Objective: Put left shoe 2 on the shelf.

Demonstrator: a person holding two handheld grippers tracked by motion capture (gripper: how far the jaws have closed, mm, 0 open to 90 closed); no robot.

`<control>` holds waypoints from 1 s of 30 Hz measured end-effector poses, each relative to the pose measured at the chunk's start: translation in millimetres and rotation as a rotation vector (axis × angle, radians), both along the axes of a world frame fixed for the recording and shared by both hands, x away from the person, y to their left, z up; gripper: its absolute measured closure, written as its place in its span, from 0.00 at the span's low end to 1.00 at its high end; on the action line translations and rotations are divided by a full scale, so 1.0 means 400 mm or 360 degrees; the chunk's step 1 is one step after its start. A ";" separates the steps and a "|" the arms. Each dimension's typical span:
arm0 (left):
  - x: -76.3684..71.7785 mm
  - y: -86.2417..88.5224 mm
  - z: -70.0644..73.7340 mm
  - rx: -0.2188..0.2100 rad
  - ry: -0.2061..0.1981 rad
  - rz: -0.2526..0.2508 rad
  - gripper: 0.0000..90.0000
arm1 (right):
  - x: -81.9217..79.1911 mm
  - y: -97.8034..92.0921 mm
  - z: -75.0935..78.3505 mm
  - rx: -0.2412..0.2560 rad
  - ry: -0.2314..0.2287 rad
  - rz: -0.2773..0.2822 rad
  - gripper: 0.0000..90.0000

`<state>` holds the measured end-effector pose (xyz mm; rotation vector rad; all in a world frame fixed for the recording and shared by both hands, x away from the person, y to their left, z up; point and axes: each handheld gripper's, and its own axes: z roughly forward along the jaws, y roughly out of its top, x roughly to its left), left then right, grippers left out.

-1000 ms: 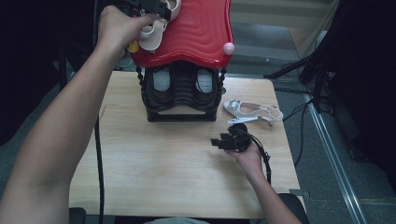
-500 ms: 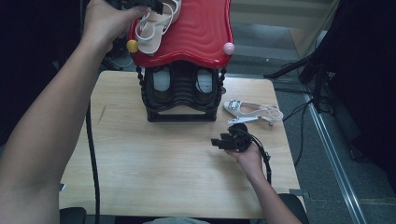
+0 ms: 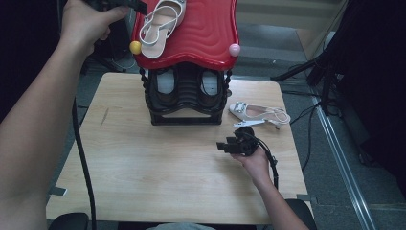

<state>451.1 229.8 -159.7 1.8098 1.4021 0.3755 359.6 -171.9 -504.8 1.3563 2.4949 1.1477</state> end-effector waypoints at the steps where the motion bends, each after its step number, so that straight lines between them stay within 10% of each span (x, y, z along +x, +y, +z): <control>1: -0.001 0.005 -0.004 -0.0004 0.0004 -0.0005 0.32 | 0.001 -0.004 0.002 0.0014 0.0002 -0.0011 0.51; 30: -0.087 0.159 -0.212 -0.0046 -0.0010 0.0032 0.46 | 0.000 -0.012 0.005 0.0018 -0.0008 -0.0025 0.51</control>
